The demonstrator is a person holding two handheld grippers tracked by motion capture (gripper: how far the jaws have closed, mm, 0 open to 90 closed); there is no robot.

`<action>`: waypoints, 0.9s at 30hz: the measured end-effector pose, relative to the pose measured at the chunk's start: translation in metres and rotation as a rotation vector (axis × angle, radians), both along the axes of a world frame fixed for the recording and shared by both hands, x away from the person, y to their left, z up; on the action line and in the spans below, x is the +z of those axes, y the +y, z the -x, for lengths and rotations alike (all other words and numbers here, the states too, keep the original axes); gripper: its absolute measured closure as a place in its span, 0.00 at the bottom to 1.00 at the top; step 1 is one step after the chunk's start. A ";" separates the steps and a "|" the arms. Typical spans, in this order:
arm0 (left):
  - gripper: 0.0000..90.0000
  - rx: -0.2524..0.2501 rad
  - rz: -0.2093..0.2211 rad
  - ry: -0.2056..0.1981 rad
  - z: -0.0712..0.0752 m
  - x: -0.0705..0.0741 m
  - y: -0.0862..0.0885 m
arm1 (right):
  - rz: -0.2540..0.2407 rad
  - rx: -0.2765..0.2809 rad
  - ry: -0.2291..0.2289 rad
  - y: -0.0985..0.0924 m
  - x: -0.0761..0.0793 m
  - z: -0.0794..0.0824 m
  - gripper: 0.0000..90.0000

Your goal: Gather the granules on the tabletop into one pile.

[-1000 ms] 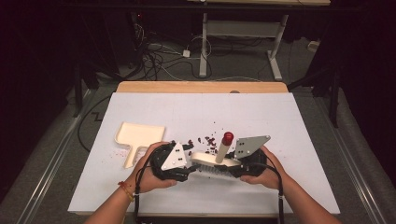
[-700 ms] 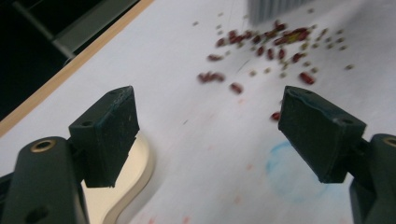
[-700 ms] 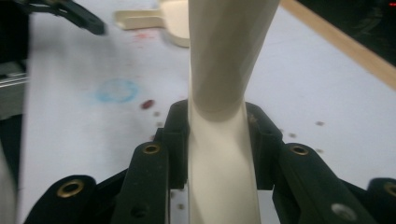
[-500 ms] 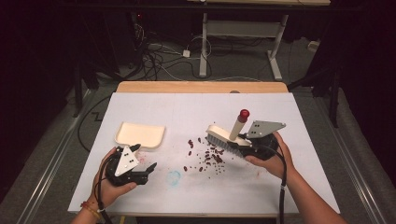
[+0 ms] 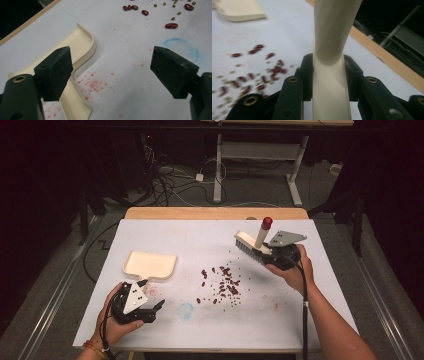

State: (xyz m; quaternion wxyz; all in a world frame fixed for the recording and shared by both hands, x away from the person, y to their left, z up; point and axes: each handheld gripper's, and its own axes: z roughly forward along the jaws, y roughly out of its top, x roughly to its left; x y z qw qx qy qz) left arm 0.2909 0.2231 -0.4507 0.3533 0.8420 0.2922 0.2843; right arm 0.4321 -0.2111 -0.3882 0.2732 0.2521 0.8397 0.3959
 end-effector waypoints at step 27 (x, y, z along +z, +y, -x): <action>0.19 -0.011 -0.035 0.021 -0.001 -0.004 -0.003 | 0.165 0.175 -0.076 0.088 -0.057 -0.019 0.75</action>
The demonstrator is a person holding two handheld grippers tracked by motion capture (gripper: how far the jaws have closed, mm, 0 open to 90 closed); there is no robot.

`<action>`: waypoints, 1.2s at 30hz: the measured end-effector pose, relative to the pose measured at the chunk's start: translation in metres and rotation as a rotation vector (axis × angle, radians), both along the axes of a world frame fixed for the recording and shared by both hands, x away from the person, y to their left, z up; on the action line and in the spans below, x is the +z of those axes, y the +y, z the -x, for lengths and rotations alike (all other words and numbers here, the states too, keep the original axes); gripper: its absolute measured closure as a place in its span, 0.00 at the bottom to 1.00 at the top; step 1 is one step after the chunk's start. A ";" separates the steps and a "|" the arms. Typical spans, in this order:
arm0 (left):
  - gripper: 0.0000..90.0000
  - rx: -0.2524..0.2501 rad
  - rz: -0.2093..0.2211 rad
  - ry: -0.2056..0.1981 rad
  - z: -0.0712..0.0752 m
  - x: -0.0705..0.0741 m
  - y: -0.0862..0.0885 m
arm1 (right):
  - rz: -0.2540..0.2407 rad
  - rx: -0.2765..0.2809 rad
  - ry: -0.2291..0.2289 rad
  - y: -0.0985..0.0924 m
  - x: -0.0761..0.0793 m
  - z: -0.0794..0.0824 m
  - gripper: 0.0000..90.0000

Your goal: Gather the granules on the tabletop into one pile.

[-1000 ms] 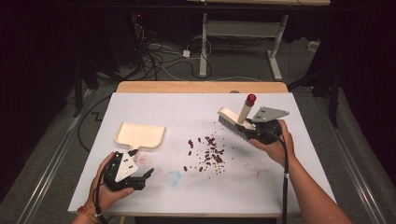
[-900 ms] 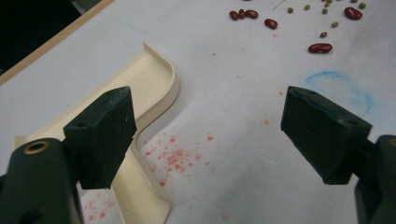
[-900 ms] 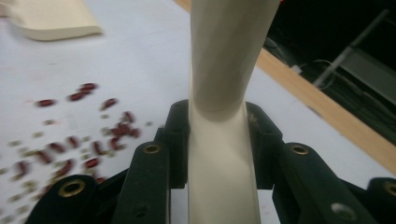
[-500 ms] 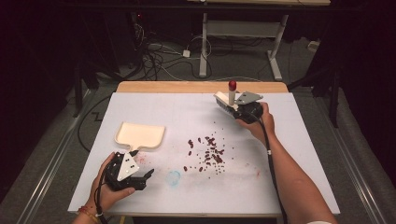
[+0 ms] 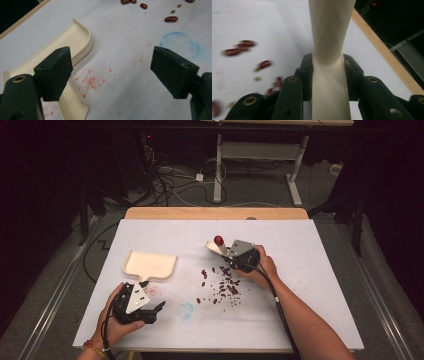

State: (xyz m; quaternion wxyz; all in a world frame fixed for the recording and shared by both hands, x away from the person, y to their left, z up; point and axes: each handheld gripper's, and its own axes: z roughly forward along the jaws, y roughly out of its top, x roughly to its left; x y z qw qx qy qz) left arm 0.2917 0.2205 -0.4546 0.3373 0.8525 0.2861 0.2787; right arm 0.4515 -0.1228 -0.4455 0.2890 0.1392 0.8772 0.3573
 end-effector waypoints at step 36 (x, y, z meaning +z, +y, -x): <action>0.19 -0.003 -0.025 0.032 -0.003 -0.002 -0.001 | -0.091 0.183 -0.066 0.010 0.028 0.025 0.75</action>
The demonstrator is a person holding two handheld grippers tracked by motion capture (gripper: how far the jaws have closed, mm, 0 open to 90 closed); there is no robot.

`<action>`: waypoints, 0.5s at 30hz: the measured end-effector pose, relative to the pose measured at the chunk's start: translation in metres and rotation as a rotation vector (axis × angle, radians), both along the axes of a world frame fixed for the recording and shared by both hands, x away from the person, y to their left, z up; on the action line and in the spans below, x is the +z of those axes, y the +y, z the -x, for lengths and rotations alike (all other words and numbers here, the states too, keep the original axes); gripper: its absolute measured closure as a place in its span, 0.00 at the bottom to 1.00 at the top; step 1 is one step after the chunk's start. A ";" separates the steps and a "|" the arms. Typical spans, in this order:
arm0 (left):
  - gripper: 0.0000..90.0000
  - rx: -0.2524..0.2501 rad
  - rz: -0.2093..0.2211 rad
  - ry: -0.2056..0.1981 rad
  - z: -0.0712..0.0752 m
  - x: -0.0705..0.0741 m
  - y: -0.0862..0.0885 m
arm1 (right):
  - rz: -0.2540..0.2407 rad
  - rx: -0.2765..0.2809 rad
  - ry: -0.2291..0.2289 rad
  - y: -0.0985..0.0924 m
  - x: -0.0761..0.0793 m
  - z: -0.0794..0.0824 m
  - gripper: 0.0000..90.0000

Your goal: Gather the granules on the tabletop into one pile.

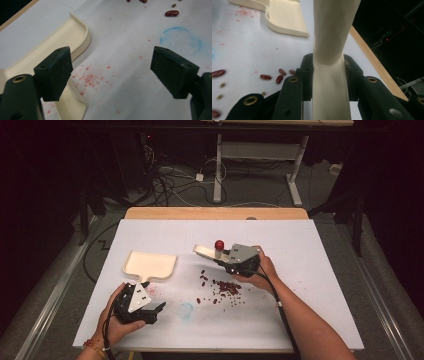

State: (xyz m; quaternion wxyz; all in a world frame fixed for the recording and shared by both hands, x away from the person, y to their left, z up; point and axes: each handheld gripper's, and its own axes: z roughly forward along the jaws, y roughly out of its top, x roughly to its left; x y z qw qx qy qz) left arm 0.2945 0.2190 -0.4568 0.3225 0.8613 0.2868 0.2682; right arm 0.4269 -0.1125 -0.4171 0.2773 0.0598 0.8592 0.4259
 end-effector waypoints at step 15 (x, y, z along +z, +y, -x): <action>0.19 0.001 -0.006 0.016 0.003 -0.002 0.002 | 0.113 0.240 0.073 0.019 -0.022 0.008 0.75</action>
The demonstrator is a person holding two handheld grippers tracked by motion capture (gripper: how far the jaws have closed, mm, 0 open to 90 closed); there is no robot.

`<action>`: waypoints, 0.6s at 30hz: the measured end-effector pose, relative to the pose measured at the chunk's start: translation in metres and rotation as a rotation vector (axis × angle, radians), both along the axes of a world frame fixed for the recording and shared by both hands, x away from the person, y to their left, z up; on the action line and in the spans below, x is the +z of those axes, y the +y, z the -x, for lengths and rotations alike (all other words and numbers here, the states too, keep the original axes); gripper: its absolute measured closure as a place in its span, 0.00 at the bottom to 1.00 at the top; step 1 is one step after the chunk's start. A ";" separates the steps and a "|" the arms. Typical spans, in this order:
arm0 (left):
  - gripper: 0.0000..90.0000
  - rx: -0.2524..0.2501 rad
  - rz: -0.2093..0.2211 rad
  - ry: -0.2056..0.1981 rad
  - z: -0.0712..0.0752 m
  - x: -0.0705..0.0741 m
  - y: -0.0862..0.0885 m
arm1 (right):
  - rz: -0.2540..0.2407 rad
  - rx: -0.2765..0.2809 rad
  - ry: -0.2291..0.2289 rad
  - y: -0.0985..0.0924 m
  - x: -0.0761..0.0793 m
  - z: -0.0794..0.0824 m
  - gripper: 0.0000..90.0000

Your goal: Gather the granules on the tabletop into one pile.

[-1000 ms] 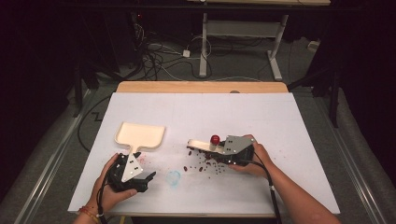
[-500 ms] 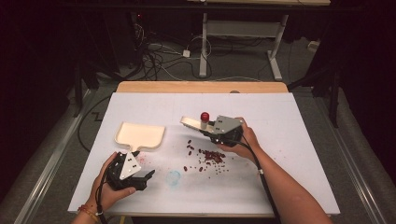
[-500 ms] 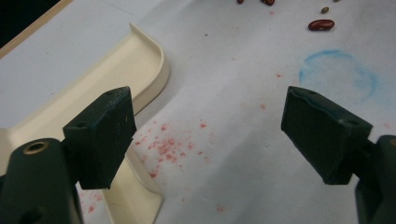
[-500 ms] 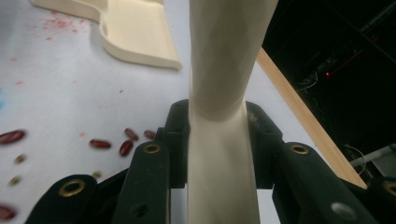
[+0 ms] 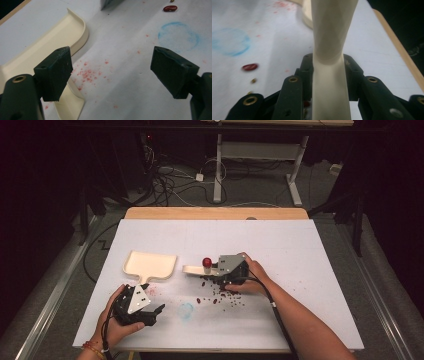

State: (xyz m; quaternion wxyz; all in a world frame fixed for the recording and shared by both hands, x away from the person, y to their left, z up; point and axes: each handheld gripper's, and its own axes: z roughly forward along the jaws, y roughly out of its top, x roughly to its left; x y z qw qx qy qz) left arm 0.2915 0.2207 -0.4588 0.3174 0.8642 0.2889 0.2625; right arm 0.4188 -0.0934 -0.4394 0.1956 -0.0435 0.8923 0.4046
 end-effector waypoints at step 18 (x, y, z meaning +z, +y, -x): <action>0.19 -0.006 -0.011 0.005 -0.001 0.000 -0.004 | -0.128 -0.065 0.013 -0.063 0.023 0.029 0.75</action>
